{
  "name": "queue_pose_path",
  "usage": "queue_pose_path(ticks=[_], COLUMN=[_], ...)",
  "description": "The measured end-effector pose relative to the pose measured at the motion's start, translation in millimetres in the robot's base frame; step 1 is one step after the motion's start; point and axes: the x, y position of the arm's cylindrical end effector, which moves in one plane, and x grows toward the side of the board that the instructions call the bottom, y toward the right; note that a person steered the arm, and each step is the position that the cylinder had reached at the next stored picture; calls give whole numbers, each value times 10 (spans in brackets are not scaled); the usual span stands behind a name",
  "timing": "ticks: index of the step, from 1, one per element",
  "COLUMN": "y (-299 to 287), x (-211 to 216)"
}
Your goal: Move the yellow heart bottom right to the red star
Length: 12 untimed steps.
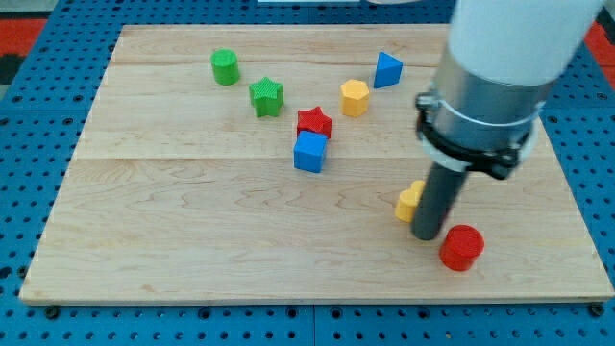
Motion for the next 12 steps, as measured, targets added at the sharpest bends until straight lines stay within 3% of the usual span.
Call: queue_pose_path(ticks=[1, 2, 3, 4, 5, 6, 7, 8, 9, 10, 11, 12], y=[-326, 166, 786, 781, 1160, 2094, 2442, 2404, 1908, 915, 217, 329], x=[259, 643, 301, 344, 450, 415, 266, -622, -1621, -2354, -2793, -3241])
